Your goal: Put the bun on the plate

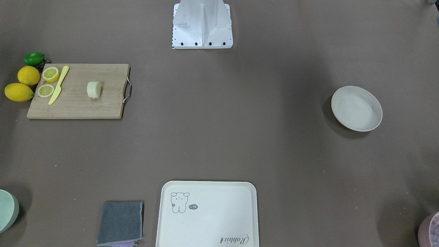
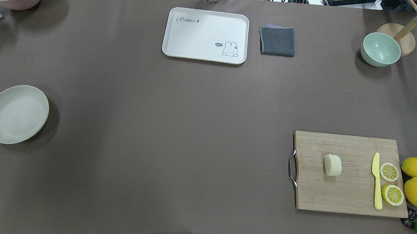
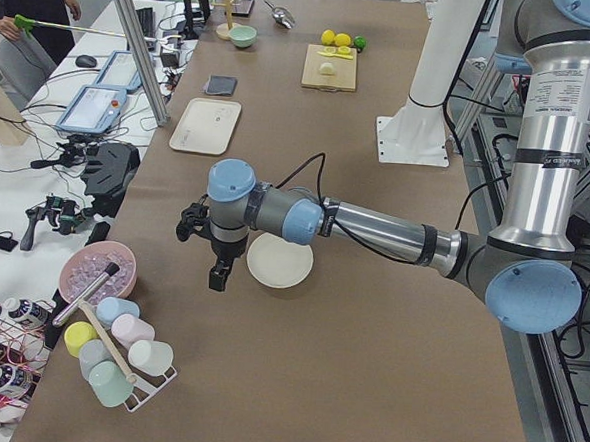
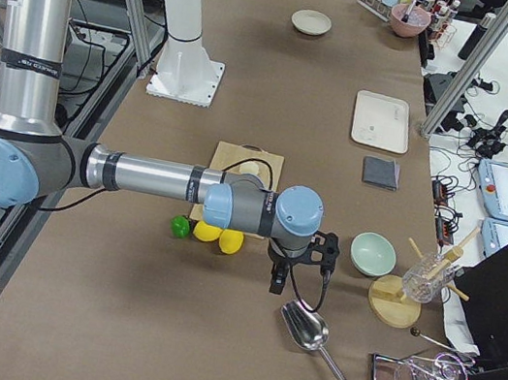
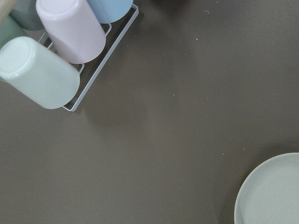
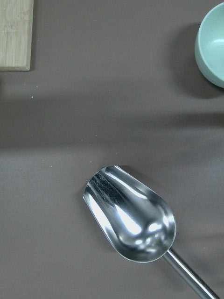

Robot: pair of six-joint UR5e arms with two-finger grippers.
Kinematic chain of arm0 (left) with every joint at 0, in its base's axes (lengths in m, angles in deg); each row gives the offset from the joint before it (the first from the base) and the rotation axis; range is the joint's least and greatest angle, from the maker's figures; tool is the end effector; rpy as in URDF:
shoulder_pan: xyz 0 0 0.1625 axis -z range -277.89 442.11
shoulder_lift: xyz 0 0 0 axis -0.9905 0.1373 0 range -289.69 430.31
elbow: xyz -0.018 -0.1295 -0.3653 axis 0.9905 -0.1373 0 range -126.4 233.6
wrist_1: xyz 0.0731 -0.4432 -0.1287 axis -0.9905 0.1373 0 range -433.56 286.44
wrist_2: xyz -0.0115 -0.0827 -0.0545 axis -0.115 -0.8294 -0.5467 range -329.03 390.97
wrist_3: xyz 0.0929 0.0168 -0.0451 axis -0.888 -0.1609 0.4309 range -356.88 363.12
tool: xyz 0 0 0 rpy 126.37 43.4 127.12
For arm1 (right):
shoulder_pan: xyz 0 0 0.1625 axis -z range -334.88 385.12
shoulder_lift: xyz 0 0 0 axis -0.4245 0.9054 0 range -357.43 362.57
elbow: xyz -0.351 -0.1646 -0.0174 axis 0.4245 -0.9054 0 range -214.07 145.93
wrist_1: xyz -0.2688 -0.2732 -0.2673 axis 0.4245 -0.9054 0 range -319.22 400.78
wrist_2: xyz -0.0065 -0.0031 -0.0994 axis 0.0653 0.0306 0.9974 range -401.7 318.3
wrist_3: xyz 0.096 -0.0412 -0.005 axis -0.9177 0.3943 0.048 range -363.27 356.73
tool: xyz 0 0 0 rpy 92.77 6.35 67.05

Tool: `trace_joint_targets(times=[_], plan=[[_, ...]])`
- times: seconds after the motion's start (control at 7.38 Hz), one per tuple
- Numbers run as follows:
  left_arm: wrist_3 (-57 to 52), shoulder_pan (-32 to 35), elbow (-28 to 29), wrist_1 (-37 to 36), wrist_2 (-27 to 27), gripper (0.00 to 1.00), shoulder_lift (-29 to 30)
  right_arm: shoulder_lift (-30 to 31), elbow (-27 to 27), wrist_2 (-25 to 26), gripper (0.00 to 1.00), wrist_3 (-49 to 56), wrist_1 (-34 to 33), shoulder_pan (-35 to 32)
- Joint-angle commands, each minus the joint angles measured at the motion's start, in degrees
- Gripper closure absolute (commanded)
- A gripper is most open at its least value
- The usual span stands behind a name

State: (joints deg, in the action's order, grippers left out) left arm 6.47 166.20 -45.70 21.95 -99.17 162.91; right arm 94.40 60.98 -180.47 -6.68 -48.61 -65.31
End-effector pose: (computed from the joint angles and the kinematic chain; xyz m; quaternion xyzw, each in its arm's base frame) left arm -0.0062 -0.5787 0.5041 0.1143 0.3496 0.0727 0.9270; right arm 0.0587 -0.5384 0.5874 0.0197 -0.4133 0.0167 0.9102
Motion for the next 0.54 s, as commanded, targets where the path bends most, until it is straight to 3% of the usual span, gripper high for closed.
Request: trace_joint_targets(times=[0.0,0.27,0.41], plan=[[6.62,-1.03,-0.02,1.69,0.06,0.02,0.3,-0.24,4.41,0.08,0.0,-5.24,0.09,3.13],[12.09,-3.58,0.68,13.75,-0.29,0.02,-3.19,-0.24,9.96,0.08,0.0,-10.9,0.53,9.28],[19.86,-4.97,2.6,20.7,-0.47,0.02,-4.18,-0.24,11.02,0.08,0.0,-13.78,3.14,11.48]])
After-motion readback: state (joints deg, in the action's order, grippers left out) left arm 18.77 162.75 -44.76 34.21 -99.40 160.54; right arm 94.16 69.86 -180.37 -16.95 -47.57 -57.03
